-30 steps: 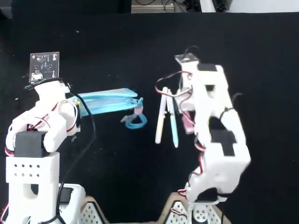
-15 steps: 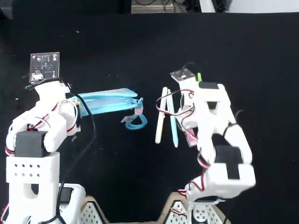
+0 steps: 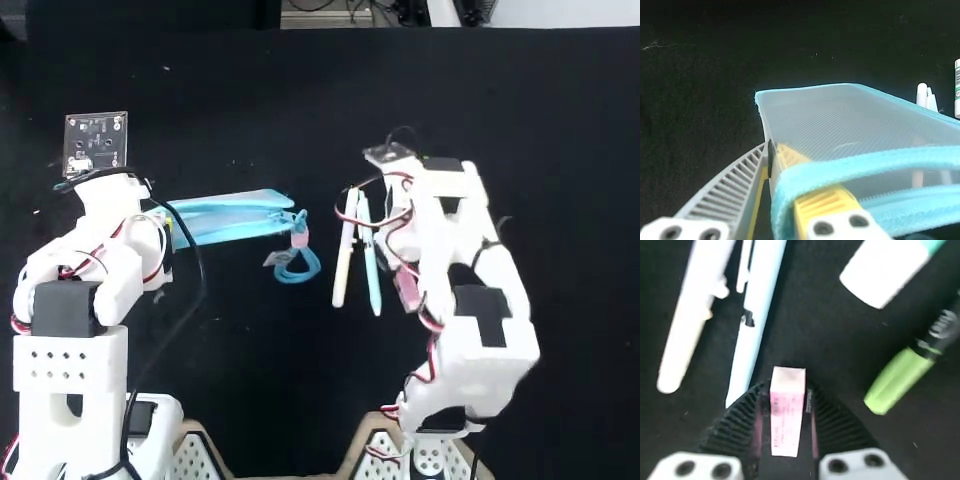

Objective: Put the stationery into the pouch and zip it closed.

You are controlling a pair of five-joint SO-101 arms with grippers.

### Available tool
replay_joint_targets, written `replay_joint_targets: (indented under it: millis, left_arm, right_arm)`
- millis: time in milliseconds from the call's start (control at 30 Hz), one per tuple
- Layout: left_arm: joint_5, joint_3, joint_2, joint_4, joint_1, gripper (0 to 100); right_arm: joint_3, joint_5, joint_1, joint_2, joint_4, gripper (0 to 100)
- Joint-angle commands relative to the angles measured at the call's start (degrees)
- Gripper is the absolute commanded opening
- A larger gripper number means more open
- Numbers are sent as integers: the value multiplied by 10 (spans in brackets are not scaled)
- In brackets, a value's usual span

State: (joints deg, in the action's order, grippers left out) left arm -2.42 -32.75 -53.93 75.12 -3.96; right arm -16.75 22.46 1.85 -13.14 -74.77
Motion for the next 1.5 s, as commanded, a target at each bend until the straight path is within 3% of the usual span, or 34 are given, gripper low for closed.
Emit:
replay_joint_targets:
  millis: [0,200,400,567,700,1000,1467]
  left_arm:
    - [4,-8,2,4,-6,30]
    - [4,-15,2,3,-1,30]
    - [4,-15,2,3,-1,30]
    - [2,-15,2,4,-1,30]
    - [1,-15,2,4,-2,30]
    - [1,-15,2,4,-4,30]
    - [1,-15,2,4,-5,30]
  right_arm:
    - [2,5,-6,158,-58,10]
    - [-5,-5,-34,403,-98,10]
    - [-9,-93,-203,631,-72,11]
    - [-57,-147,-361,758,50,11]
    - [-160,-153,-430,809,187,11]
    - [-350,-154,-494,846,460,11]
    - [-539,-150,-478,842,753,11]
